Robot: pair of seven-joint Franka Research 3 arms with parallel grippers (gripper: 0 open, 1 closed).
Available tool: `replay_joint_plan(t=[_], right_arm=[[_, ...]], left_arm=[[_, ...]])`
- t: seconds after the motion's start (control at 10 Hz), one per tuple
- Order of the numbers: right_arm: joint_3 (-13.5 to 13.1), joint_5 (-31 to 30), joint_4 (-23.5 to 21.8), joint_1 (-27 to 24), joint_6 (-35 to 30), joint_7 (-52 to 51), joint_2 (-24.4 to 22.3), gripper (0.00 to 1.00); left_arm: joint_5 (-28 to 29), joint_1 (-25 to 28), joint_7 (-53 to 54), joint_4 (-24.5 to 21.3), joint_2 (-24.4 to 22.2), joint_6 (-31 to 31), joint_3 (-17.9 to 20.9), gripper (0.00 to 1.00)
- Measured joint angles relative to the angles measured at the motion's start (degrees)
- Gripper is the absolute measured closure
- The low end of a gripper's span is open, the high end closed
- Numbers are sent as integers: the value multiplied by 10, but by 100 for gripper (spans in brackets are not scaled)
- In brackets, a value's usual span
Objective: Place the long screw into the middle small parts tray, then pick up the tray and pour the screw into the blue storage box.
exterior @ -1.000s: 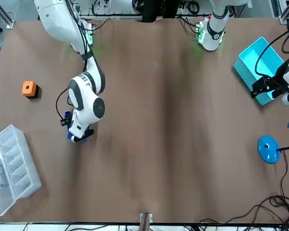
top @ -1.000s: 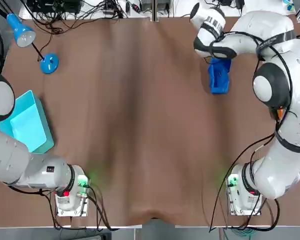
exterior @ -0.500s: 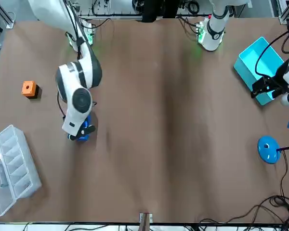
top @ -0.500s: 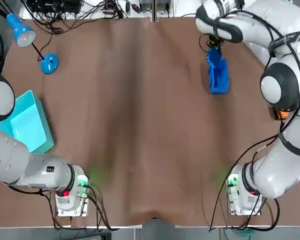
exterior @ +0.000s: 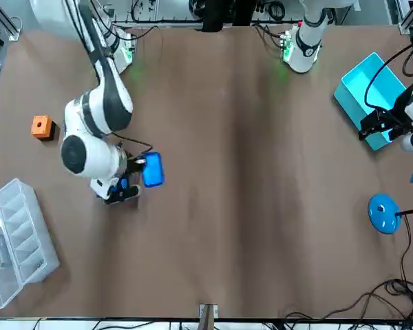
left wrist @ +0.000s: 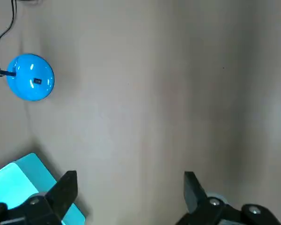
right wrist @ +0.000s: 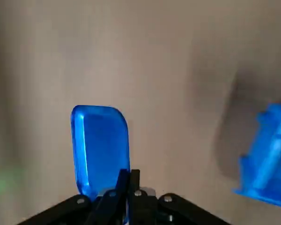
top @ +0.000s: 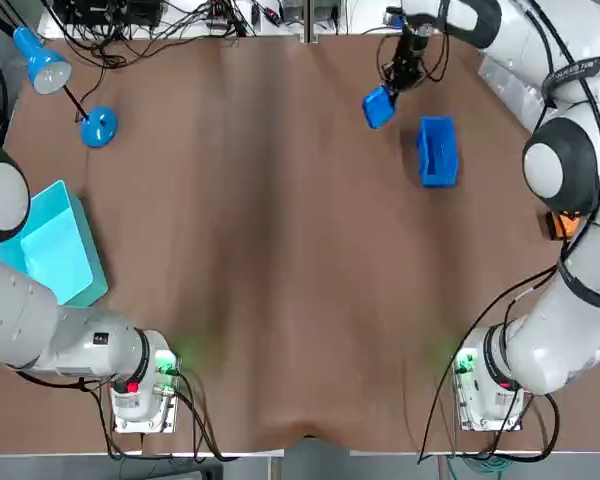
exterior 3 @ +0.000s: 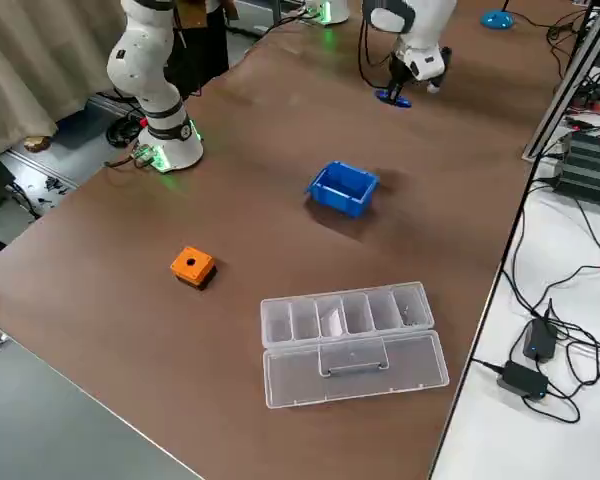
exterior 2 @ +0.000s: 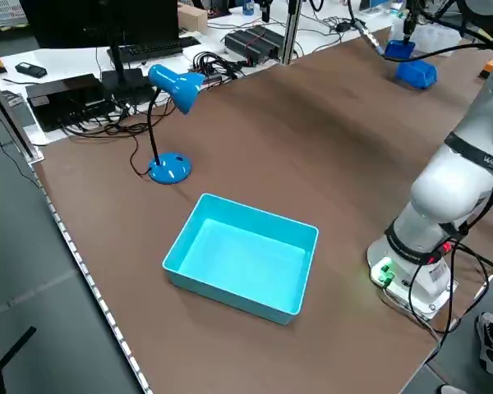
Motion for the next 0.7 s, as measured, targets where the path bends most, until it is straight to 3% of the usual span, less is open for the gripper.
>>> replay_joint_plan(t=[0.5, 0.7], right_arm=[[7, 193, 41, 84, 163, 11, 114, 96], [8, 211, 65, 140, 213, 67, 149, 96]], left_arm=[[0, 0, 0, 1, 0, 0, 0, 0], [0, 0, 0, 1, 0, 0, 0, 0]])
